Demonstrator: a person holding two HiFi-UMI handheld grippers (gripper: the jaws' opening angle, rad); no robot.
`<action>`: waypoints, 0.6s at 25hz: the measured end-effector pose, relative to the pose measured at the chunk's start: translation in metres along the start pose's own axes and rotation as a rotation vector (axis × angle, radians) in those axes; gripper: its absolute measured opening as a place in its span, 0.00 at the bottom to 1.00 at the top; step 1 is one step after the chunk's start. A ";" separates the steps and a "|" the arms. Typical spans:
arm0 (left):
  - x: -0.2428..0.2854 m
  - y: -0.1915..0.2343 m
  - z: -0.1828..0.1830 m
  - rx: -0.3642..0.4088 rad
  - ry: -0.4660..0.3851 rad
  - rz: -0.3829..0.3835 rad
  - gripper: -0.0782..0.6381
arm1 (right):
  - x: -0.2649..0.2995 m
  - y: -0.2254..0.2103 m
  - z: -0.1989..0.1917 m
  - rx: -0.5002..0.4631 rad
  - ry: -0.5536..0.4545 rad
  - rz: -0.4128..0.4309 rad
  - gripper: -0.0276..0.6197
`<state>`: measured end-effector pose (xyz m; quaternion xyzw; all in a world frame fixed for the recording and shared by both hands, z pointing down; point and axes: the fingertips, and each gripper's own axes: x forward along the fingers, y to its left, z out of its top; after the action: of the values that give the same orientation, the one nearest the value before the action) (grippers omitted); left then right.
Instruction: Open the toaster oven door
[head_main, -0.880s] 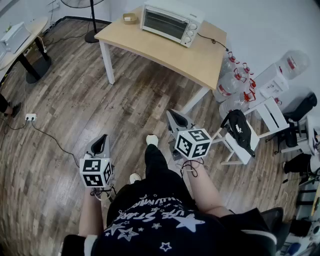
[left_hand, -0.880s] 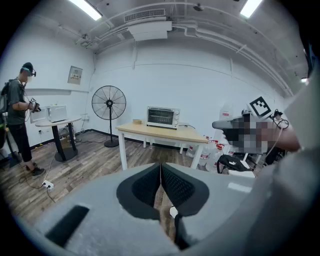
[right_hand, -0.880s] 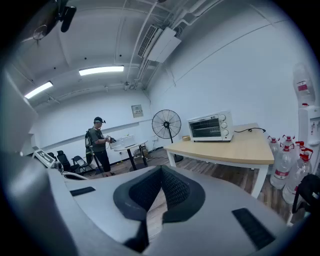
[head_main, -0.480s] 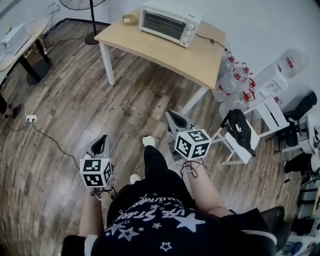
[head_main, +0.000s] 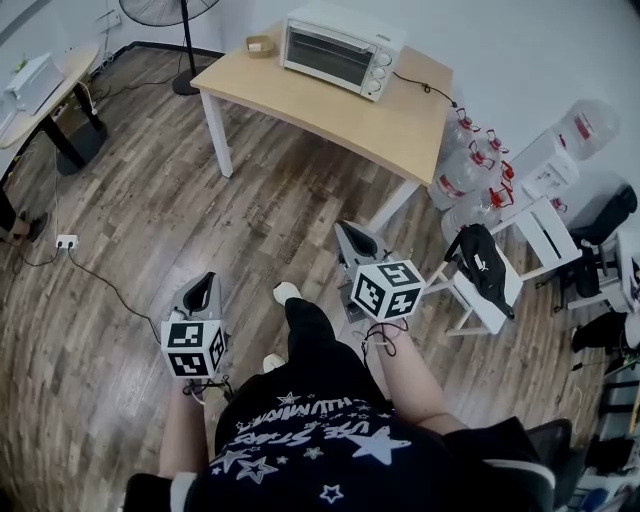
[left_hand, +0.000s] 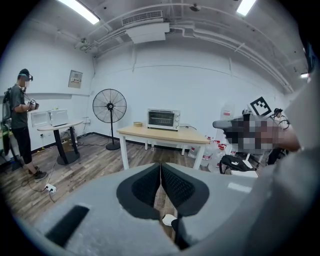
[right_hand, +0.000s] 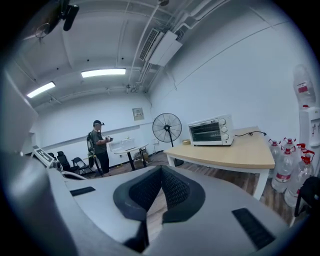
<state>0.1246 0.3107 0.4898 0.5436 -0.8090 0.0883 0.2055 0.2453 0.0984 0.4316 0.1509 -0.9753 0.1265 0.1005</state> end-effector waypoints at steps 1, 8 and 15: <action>0.001 0.001 0.001 -0.001 0.000 0.002 0.14 | 0.003 0.000 0.003 0.015 -0.019 0.004 0.05; 0.023 0.013 0.009 -0.007 0.008 0.019 0.14 | 0.032 -0.010 0.013 0.044 -0.036 0.029 0.12; 0.079 0.025 0.040 -0.005 0.006 0.012 0.14 | 0.083 -0.051 0.027 0.052 -0.014 0.009 0.33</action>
<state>0.0667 0.2388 0.4897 0.5381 -0.8118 0.0891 0.2087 0.1797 0.0212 0.4370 0.1500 -0.9730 0.1510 0.0894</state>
